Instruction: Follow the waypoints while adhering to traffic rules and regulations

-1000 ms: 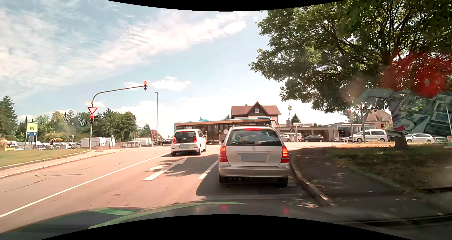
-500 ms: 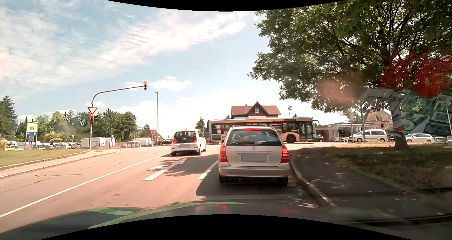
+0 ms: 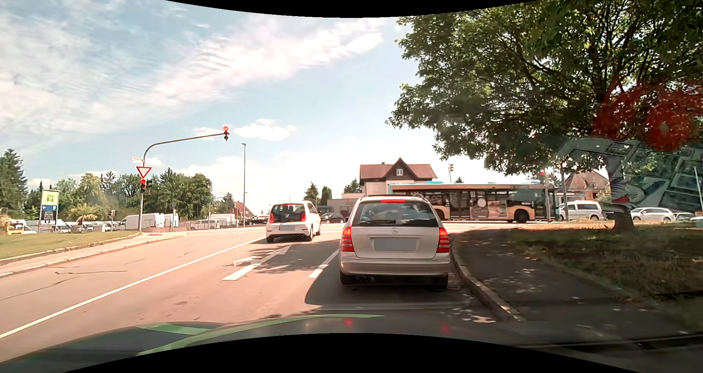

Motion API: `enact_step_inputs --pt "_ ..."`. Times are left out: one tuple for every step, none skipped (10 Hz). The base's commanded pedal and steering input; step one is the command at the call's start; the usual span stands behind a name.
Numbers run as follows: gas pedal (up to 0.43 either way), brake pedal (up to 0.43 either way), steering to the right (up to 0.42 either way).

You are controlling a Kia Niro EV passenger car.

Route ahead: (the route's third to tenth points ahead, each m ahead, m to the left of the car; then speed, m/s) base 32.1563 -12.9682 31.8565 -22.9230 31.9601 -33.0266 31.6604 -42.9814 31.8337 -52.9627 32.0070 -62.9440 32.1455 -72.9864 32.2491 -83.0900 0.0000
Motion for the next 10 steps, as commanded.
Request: enact_step_inputs --pt "0.0 0.287 0.081" --pt "0.0 0.287 0.081" --pt "0.0 0.287 0.081" --pt "0.0 0.287 0.081" --pt "0.0 0.287 0.081" --pt "0.0 0.287 0.081" --pt "0.0 0.287 0.081" --pt "0.0 0.287 0.081" --pt "0.0 0.287 0.081" --pt "0.0 0.287 0.081"
